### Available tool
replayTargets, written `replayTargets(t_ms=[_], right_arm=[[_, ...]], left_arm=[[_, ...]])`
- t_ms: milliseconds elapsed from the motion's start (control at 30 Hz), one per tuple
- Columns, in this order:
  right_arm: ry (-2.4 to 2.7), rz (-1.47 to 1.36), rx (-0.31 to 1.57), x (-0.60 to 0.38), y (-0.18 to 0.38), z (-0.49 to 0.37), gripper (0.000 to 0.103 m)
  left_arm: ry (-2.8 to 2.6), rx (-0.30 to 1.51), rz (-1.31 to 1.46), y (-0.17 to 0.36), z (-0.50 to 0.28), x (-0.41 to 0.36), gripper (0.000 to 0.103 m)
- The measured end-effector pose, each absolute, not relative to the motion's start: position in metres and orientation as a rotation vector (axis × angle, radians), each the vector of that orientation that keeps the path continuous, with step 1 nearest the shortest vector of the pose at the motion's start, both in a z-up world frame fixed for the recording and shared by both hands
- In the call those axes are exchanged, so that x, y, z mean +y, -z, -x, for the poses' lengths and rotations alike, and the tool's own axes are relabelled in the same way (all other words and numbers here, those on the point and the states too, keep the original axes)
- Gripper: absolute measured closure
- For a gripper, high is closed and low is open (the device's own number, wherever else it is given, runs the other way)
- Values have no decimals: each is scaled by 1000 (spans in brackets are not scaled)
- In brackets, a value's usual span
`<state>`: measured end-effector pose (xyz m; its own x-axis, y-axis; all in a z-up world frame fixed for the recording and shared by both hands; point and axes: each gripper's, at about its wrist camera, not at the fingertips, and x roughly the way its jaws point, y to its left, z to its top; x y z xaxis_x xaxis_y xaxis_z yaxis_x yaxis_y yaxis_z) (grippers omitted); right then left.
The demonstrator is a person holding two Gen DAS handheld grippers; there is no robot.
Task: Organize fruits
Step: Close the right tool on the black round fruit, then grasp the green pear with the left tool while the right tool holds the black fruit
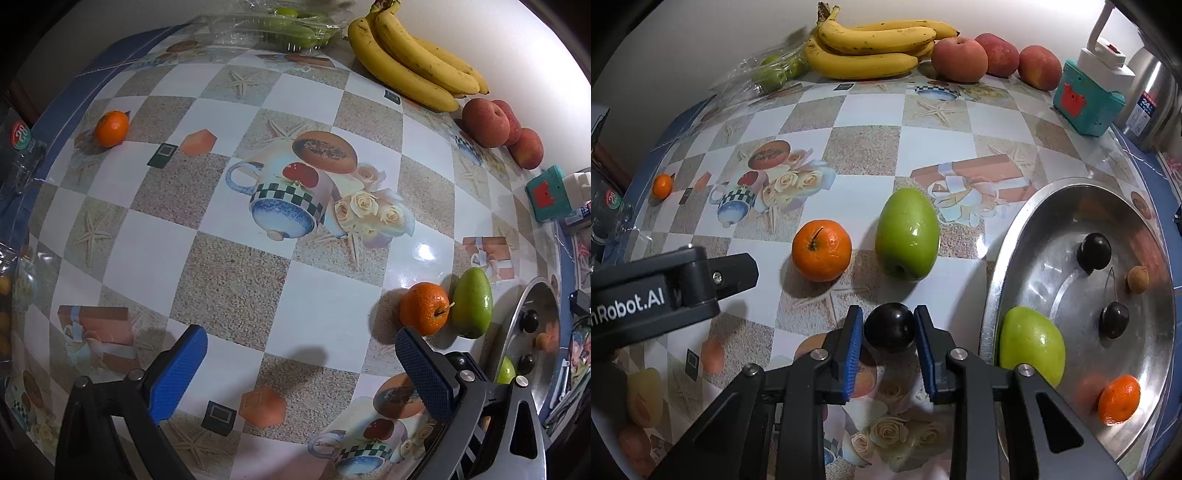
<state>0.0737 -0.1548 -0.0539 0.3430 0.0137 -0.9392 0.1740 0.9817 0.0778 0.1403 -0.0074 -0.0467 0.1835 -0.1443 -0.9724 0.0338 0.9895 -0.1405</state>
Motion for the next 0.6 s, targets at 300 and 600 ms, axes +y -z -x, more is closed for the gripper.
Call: replayTargets(t_ms=[300, 600], right_arm=[[90, -226, 1205, -159, 49, -71, 75], [66, -285, 1149, -166, 28, -66, 75]], left_arm=[[155, 1373, 125, 42, -143, -14, 0], [204, 1313, 153, 29, -141, -20, 0]])
